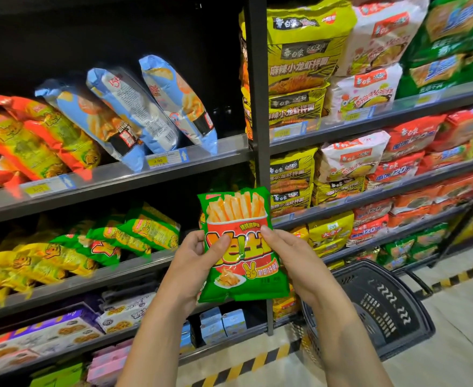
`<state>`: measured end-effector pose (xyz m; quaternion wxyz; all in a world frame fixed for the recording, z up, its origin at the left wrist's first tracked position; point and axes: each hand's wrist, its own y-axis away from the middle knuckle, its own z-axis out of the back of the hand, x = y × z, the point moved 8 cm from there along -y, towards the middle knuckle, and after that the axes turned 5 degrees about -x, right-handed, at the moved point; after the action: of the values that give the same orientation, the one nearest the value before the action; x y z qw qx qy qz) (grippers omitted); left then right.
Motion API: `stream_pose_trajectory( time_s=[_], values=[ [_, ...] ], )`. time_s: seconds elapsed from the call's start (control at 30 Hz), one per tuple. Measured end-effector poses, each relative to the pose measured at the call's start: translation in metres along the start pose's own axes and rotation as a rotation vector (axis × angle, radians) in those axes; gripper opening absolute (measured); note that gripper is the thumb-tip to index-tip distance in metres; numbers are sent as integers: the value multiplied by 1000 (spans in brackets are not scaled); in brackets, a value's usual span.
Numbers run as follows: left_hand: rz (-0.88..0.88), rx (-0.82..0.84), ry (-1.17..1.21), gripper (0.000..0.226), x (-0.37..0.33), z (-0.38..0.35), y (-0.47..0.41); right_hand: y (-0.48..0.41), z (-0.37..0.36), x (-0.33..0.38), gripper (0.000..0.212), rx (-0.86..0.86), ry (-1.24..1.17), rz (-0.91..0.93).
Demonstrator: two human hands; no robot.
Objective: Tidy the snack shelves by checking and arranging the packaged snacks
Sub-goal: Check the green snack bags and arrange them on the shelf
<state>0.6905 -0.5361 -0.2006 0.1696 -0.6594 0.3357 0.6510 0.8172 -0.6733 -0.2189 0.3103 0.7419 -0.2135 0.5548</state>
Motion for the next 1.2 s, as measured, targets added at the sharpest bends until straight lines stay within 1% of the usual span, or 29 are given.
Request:
stream_pose_trajectory(
  time_s=[0.13, 0.27, 0.33, 0.4, 0.47, 0.53, 0.63, 0.7, 0.73, 0.87, 0.97, 1.0, 1.1, 1.2],
  values=[
    [-28, 24, -46, 60, 4, 13, -3, -6, -8, -3, 46, 52, 9, 40],
    [45, 94, -46, 74, 15, 28, -8, -17, -17, -8, 48, 50, 76, 66],
    [85, 106, -35, 73, 21, 38, -13, -26, -25, -13, 46, 56, 98, 53],
    [104, 80, -30, 71, 25, 48, -21, -36, -37, -19, 41, 72, 100, 33],
    [112, 36, -21, 71, 27, 60, -31, -48, -50, -24, 37, 82, 98, 15],
    [121, -19, 13, 62, 27, 73, -42, -62, -61, -28, 37, 72, 109, -7],
    [140, -107, 42, 47, 26, 91, -62, -88, -74, -32, 58, 39, 141, -34],
    [153, -163, 51, 38, 29, 102, -80, -106, -79, -32, 64, 8, 159, -26],
    [153, -192, 66, 38, 31, 109, -90, -116, -80, -32, 66, -16, 157, -28],
    [119, -312, 158, 53, 32, 126, -123, -153, -78, -39, 76, -157, 149, -20],
    [31, -388, 158, 79, 31, 134, -146, -173, -78, -43, 78, -239, 151, -11],
    [4, -425, 153, 83, 35, 138, -155, -179, -77, -43, 79, -265, 152, -10],
    [-33, -570, 72, 84, 32, 146, -168, -197, -76, -46, 83, -329, 164, -6],
    [-62, -587, 3, 86, 33, 144, -184, -211, -77, -45, 85, -374, 167, 10]
  ],
)
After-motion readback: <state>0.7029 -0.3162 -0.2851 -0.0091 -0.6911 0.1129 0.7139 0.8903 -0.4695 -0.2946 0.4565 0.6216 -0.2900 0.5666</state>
